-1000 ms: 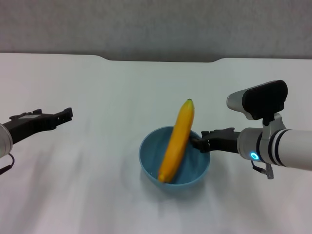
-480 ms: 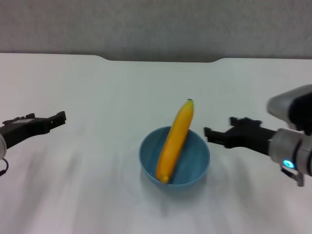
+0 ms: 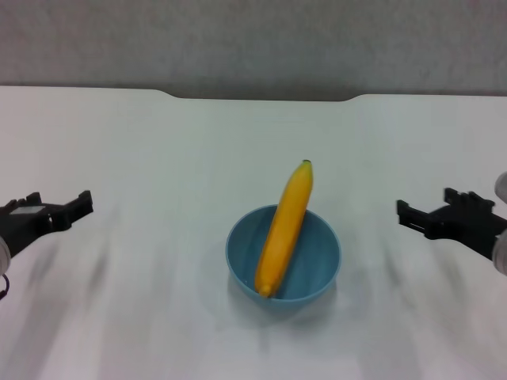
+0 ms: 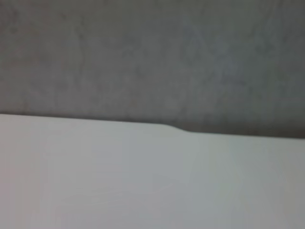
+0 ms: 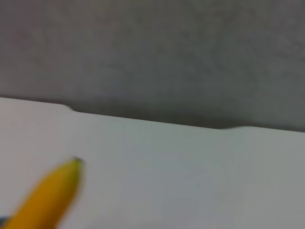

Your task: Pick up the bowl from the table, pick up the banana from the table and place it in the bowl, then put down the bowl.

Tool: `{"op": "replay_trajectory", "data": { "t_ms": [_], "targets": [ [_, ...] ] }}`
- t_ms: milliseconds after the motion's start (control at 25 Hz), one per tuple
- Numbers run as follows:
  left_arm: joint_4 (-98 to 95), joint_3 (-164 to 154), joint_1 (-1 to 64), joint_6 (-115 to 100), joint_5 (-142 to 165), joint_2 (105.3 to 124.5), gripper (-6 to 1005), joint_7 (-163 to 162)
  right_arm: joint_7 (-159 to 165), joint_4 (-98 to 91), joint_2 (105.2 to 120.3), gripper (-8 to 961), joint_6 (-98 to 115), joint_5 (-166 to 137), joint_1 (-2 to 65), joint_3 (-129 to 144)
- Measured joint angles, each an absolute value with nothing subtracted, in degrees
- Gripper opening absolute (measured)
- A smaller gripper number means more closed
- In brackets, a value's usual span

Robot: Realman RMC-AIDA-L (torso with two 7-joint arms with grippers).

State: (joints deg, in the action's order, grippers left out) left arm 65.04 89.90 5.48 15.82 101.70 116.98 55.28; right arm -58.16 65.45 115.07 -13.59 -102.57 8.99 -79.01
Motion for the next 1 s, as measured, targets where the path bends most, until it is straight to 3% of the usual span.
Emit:
{"op": "replay_trajectory", "data": {
  "t_ms": [600, 1000],
  "targets": [
    [61.07, 67.52, 5.06, -15.47, 94.24, 116.9, 906, 65.25, -51.58, 52.02, 114.9, 905, 27.64, -108.76, 11.43, -53.43],
    [41.63, 53.16, 8.38, -45.64, 128.55, 116.97, 907, 17.67, -13.22, 34.19, 115.18, 905, 51.32, -133.01, 13.61, -44.16]
  ]
}}
